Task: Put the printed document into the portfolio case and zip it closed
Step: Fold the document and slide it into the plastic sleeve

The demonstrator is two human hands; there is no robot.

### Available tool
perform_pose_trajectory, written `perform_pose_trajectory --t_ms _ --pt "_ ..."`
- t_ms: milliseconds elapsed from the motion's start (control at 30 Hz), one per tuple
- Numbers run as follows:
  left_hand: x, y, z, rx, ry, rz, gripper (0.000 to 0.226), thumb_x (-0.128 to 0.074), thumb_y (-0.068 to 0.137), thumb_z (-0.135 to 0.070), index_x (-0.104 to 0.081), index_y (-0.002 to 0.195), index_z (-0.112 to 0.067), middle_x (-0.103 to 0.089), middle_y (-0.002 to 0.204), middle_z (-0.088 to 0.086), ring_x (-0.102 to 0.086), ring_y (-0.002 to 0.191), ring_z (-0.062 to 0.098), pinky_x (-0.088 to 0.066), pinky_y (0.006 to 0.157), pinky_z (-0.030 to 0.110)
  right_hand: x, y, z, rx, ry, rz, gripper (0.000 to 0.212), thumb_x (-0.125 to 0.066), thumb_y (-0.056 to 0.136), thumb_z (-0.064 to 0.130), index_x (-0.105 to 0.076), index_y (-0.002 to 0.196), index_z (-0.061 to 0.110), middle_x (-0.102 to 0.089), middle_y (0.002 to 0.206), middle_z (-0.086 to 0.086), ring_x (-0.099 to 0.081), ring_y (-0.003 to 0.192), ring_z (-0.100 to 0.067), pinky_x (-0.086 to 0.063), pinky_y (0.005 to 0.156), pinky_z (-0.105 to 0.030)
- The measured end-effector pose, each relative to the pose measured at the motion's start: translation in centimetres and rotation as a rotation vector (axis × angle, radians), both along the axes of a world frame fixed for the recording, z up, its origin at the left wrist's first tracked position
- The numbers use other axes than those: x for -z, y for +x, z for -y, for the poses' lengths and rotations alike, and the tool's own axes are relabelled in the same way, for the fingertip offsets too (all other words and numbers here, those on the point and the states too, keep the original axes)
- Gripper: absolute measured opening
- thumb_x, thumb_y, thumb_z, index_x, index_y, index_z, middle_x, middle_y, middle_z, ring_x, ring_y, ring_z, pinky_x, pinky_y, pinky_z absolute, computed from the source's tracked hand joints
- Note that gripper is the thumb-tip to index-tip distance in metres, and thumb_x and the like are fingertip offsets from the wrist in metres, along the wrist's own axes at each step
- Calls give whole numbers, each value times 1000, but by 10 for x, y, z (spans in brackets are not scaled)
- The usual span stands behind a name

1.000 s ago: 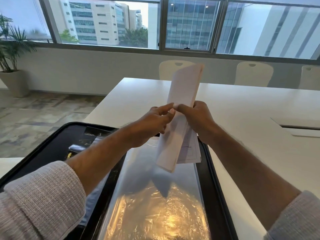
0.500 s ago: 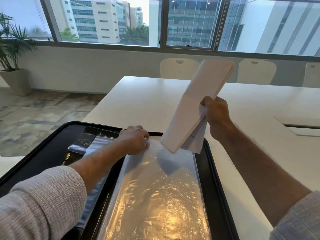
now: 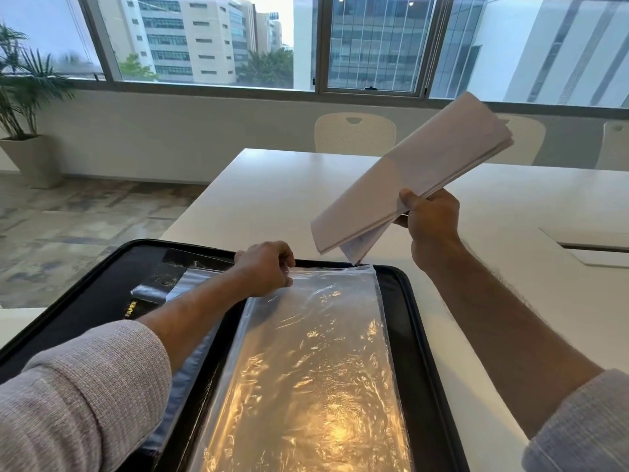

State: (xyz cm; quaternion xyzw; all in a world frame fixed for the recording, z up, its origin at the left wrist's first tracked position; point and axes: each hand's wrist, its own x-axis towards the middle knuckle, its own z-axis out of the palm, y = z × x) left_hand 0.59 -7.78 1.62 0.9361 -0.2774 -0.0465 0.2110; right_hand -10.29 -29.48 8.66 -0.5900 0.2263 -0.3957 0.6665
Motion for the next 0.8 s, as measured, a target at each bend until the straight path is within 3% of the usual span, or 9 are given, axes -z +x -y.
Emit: perform_pose_trajectory --t_ms 67,300,467,567,667,800 --pt "-1 -1 1 2 42 -15 25 -80 77 -30 -59 89 -36 -61 83 -16 -54 89 13 -31 80 34 2 3 0 14 20 19 18 -58 90 0 -65 104 8 -69 100 -8 -65 80 -20 -61 71 -37" --pt "-1 0 5 41 80 -32 24 -82 74 -32 -59 74 -31 -59 89 -15 -46 96 15 -26 77 36 9 12 4 30 110 69 13 -61 88 -1 -65 91 11 -68 88 -3 -65 79 -21 -61 70 -38" --pt "-9 -5 2 177 -43 -240 17 -81 77 -21 -70 85 -30 -70 90 -15 -64 91 8 -45 89 32 13 17 4 -34 231 113 21 -60 89 -3 -64 93 17 -68 95 -5 -66 88 -22 -61 72 -38" --pt "-15 -7 0 214 -170 -296 13 -73 86 -16 -75 92 -27 -75 93 -9 -67 92 7 -49 84 22 17 20 1 -45 226 105 20 -60 89 -3 -65 99 14 -69 93 -3 -66 86 -20 -61 72 -38" --pt "-19 -8 -1 203 -273 -234 19 -68 88 -8 -77 89 -24 -75 89 -10 -66 87 5 -45 77 18 20 24 -2 -56 218 68 22 -59 90 -3 -64 107 9 -68 93 -3 -66 86 -21 -60 75 -41" --pt "-21 -12 -1 136 -380 -37 13 -76 81 -10 -78 89 -21 -74 86 -7 -66 78 5 -48 75 17 25 22 -4 -127 184 5 19 -59 89 -4 -64 96 14 -69 95 -6 -67 89 -26 -61 70 -38"
